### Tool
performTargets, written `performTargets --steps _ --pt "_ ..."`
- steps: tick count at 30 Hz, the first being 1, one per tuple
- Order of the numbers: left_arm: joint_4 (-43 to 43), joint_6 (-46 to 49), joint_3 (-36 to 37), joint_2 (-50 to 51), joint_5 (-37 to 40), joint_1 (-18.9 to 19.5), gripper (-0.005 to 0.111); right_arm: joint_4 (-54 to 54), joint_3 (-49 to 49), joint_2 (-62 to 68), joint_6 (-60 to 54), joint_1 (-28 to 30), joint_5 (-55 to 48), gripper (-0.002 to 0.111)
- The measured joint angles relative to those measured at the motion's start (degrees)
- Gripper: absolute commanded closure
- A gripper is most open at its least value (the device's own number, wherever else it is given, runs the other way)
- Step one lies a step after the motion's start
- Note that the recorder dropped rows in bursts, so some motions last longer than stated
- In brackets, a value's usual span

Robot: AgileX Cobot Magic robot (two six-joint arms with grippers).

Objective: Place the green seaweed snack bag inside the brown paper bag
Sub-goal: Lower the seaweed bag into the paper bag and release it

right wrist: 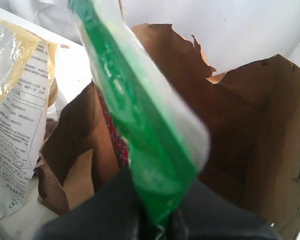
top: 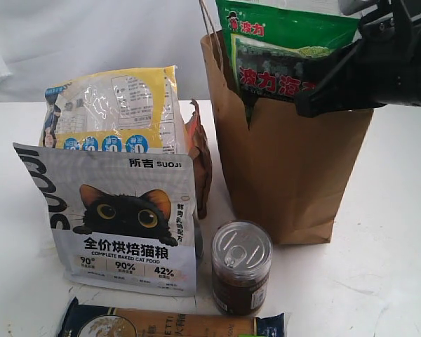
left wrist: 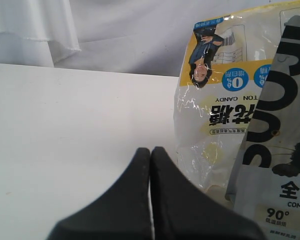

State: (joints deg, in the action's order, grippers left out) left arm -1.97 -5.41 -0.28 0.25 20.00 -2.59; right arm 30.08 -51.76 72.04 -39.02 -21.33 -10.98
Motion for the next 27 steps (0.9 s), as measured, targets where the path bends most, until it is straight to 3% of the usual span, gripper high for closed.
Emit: performTargets --steps 3,7,22,27 --pt "0.0 0.0 0.0 0.0 0.0 0.0 0.107 0.0 0.0 0.0 0.0 0.0 0.0 0.068" --pt "0.0 0.0 0.0 0.0 0.0 0.0 0.107 0.0 0.0 0.0 1.08 0.0 0.11 0.058" --pt "0.0 0.0 0.0 0.0 0.0 0.0 0.107 3.71 -1.4 -5.22 3.05 0.0 -3.91 0.056" --pt "0.0 0.0 0.0 0.0 0.0 0.0 0.107 6.08 -1.85 -8.27 3.26 0.0 -6.46 0.061"
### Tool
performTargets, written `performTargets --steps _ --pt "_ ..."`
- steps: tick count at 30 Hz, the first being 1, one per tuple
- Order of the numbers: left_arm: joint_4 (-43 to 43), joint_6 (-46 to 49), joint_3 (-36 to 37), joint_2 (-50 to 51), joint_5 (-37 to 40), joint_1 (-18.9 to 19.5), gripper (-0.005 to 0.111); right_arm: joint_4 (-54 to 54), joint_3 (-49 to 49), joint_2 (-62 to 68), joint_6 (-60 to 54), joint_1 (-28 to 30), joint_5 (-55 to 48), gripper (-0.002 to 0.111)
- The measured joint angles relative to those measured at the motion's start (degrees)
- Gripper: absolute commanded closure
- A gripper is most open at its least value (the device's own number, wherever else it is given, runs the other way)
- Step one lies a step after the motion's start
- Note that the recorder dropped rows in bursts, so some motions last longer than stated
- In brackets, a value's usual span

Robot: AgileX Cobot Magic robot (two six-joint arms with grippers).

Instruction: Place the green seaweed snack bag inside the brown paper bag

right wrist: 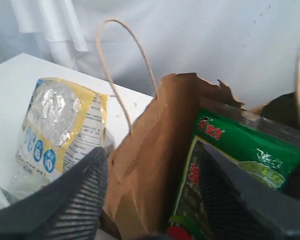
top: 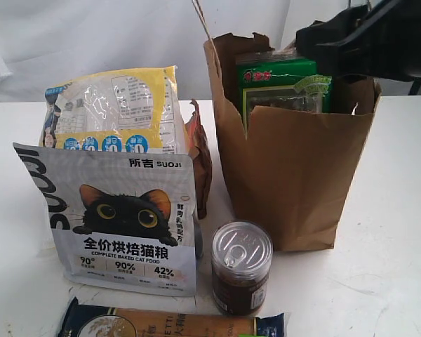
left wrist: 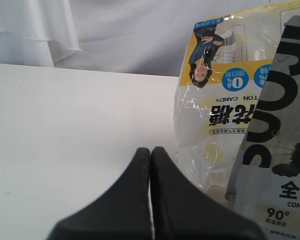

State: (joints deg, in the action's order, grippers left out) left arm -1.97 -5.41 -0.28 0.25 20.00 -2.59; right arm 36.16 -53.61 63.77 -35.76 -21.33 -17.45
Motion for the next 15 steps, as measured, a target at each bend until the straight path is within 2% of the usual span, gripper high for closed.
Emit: performTargets --steps 3,10,15 --pt "0.0 0.0 0.0 0.0 0.0 0.0 0.107 1.99 0.0 -1.72 0.14 0.0 -2.27 0.07" --pt "0.0 0.0 0.0 0.0 0.0 0.0 0.107 11.48 0.77 -3.07 -2.24 0.0 -11.85 0.108" --pt "0.0 0.0 0.0 0.0 0.0 0.0 0.107 21.43 6.46 -3.96 -9.29 0.0 -12.73 0.108"
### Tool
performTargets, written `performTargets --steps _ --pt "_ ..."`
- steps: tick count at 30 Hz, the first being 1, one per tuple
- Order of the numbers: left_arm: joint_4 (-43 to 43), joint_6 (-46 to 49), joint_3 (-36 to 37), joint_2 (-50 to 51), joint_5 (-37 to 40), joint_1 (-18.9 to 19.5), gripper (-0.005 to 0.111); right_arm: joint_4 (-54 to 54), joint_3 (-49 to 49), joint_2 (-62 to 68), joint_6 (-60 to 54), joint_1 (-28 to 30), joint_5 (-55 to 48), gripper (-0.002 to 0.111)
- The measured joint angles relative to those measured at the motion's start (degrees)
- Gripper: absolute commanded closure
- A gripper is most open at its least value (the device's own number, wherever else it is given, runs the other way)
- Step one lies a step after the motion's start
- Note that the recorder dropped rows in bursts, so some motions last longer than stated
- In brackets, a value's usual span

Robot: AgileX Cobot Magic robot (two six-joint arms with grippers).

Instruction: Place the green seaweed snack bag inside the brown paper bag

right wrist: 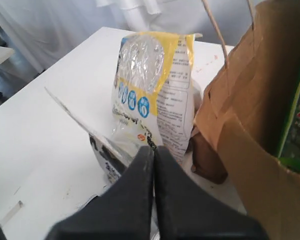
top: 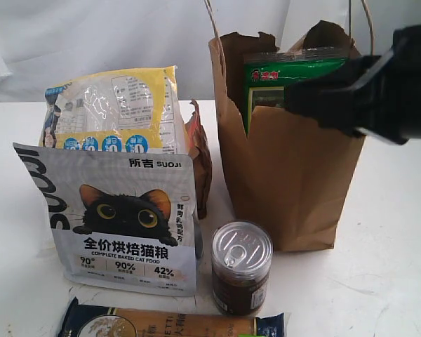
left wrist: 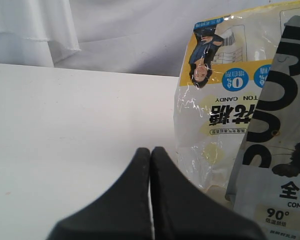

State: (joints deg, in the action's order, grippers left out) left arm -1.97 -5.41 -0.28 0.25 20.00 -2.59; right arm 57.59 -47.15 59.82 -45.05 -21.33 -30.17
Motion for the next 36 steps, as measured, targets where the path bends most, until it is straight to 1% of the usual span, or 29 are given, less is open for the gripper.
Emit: performTargets --steps 3,6,16,32,36 --pt "0.0 0.0 0.0 0.0 0.0 0.0 0.107 6.7 4.18 -1.22 -5.54 0.0 0.11 0.108" --pt "0.0 0.0 0.0 0.0 0.0 0.0 0.107 11.04 7.56 -3.27 -9.38 0.0 0.19 0.108" --pt "0.0 0.0 0.0 0.0 0.0 0.0 0.107 12.71 16.84 -11.35 -10.92 -0.31 4.31 0.108" --pt "0.0 0.0 0.0 0.0 0.0 0.0 0.107 12.79 18.06 -13.31 -10.67 -0.31 7.92 0.108" --pt "0.0 0.0 0.0 0.0 0.0 0.0 0.107 12.79 18.06 -13.31 -10.67 -0.31 10.36 0.108"
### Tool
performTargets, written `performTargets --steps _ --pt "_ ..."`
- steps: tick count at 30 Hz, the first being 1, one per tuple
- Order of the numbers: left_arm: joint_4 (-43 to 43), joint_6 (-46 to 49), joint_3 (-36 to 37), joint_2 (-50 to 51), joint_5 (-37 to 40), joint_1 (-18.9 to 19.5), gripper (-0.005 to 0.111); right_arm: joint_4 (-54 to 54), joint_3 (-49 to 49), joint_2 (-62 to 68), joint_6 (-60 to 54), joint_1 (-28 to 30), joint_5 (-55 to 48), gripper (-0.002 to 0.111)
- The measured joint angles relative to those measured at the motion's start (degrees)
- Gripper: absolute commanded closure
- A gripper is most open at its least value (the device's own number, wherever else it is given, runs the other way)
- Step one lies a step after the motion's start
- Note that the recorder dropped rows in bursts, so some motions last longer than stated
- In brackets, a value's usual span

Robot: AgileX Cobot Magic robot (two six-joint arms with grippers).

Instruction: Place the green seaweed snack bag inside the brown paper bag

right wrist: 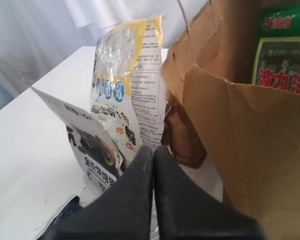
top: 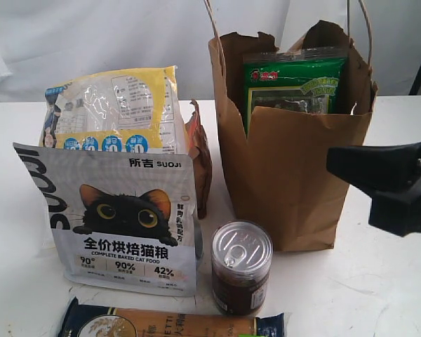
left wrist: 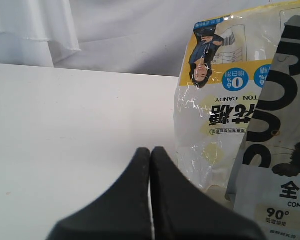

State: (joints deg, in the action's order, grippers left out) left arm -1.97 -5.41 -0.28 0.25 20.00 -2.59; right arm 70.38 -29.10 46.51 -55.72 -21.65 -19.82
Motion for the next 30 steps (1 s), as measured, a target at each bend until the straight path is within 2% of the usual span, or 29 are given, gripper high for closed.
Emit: performTargets --steps 4,12,16,21,24,30 --pt "0.0 0.0 0.0 0.0 0.0 0.0 0.107 0.0 0.0 -1.05 -0.18 1.13 2.7 0.108" --pt "0.0 0.0 0.0 0.0 0.0 0.0 0.107 -2.66 0.0 -10.39 -0.78 11.38 4.3 0.108" --pt "0.0 0.0 0.0 0.0 0.0 0.0 0.107 -7.87 0.0 -14.86 1.63 16.81 4.24 0.108" --pt "0.0 0.0 0.0 0.0 0.0 0.0 0.107 -18.07 1.66 -19.51 10.8 22.93 4.33 0.108" --pt "0.0 0.0 0.0 0.0 0.0 0.0 0.107 -24.49 5.84 -23.54 17.07 24.38 6.68 0.108" --pt "0.0 0.0 0.0 0.0 0.0 0.0 0.107 -26.29 11.85 -29.17 18.83 24.52 8.5 0.108"
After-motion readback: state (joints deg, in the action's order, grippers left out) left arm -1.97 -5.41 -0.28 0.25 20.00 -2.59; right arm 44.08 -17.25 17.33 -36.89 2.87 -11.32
